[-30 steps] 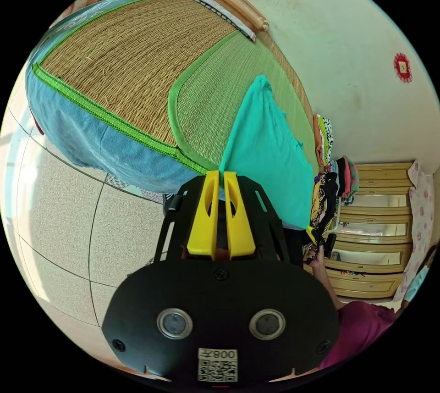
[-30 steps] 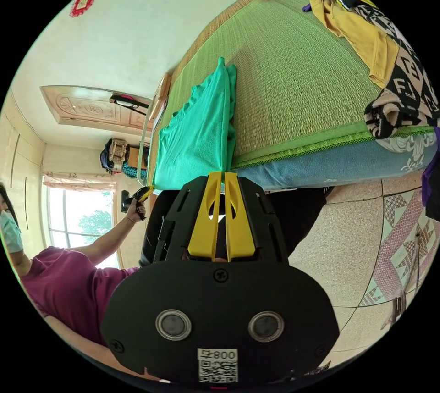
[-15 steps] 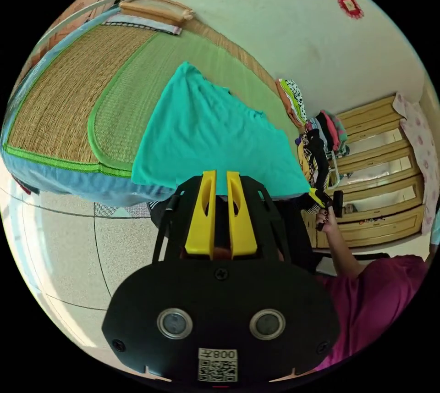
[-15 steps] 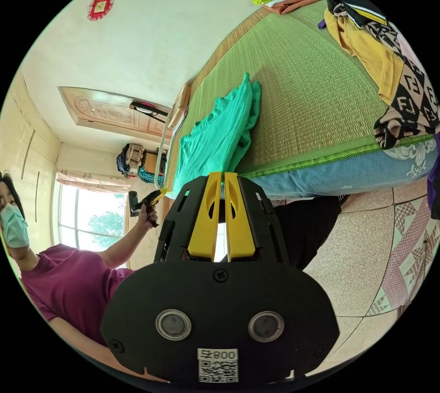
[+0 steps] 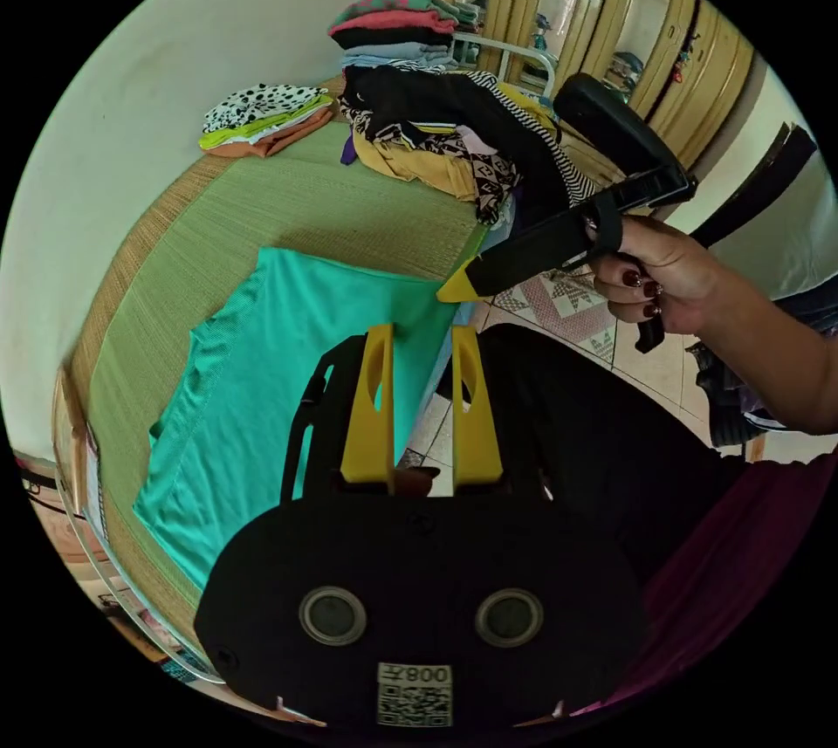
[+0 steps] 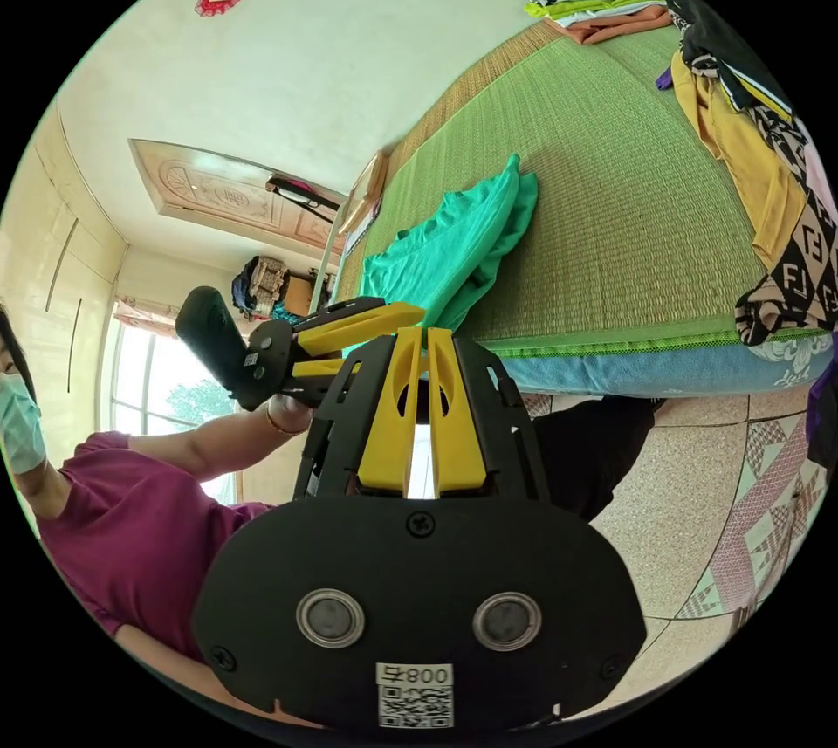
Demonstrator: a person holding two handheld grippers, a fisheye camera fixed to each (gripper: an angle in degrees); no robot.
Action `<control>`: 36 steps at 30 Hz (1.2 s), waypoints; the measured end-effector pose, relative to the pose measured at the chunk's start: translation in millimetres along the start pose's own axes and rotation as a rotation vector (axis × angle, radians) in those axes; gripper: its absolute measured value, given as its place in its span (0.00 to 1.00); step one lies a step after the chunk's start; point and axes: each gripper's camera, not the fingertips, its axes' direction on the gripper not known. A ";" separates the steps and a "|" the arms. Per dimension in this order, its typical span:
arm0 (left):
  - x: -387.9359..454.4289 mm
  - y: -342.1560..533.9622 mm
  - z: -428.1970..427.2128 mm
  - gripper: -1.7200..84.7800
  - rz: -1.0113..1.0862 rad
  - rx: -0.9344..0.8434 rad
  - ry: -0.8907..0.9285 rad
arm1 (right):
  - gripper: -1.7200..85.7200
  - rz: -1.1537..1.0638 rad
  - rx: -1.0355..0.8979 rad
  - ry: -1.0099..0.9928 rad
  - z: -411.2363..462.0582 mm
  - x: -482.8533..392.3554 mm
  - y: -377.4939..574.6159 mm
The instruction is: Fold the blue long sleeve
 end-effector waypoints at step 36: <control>34.0 -142.0 130.4 0.03 -0.273 0.070 0.206 | 0.15 0.307 -0.025 -0.119 29.8 178.3 -193.5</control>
